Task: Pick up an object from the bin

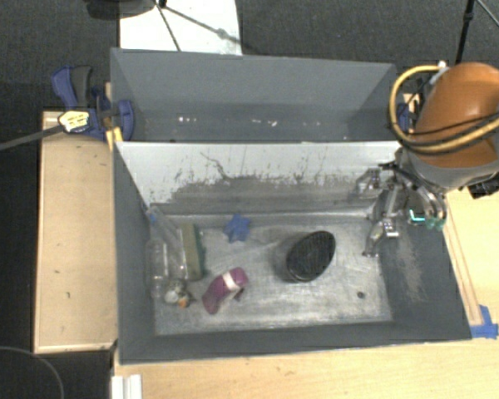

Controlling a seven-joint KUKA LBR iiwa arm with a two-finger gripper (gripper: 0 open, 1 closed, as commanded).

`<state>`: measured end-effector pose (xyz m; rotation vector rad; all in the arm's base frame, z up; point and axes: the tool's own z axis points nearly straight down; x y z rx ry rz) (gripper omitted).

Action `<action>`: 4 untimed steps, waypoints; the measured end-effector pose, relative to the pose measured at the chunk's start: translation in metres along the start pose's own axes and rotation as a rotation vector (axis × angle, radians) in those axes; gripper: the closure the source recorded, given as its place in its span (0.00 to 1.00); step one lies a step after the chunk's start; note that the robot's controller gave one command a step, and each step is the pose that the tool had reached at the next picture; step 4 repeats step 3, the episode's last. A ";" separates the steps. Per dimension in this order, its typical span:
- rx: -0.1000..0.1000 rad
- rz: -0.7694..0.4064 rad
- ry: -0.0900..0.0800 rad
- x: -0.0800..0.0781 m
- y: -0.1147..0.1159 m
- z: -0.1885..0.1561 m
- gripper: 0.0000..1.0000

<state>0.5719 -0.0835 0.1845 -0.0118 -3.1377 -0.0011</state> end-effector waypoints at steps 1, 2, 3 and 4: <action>-0.003 -0.087 0.002 0.017 0.062 0.103 0.00; 0.001 -0.087 -0.007 0.014 0.058 0.098 1.00; 0.002 -0.072 -0.013 0.021 0.045 -0.035 1.00; 0.002 -0.072 -0.013 0.021 0.045 -0.035 1.00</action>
Offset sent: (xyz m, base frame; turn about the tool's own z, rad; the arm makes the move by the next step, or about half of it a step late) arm -0.0154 0.0583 -0.0986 -0.0812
